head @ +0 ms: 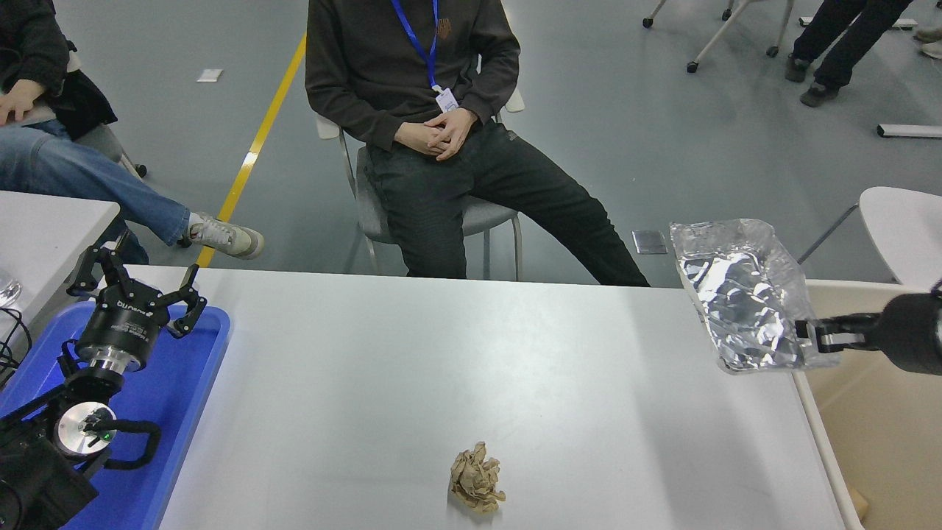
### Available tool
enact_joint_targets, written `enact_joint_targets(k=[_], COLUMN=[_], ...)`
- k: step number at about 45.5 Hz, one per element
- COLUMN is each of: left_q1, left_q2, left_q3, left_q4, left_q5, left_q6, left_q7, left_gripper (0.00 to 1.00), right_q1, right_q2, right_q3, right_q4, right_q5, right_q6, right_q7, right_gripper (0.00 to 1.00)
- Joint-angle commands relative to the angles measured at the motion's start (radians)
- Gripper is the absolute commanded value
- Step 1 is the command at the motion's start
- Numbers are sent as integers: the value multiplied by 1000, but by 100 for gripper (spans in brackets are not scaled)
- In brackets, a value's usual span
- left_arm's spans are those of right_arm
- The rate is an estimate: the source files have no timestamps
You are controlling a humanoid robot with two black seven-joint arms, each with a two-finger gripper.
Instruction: Clean the table surface
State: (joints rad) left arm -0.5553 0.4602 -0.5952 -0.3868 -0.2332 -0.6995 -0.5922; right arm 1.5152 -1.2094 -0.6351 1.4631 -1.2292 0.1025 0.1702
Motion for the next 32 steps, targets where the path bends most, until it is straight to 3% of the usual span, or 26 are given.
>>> enact_joint_targets(k=[1, 19, 32], left_q1=[0, 0, 0], left_q2=[0, 0, 0], left_q3=[0, 0, 0], left_q4=[0, 0, 0], left_q5=[0, 0, 0], left_q6=[0, 0, 0], left_q7=[0, 0, 0], left_gripper=[100, 100, 100], right_q1=[-90, -362, -636], right_q2=[-78, -33, 149], right_q3=[26, 101, 103], right_q4=[-102, -368, -720], right_q5=[16, 96, 91], right_q6=[-13, -153, -355], right_q7=[75, 264, 406], right_gripper=[0, 0, 0])
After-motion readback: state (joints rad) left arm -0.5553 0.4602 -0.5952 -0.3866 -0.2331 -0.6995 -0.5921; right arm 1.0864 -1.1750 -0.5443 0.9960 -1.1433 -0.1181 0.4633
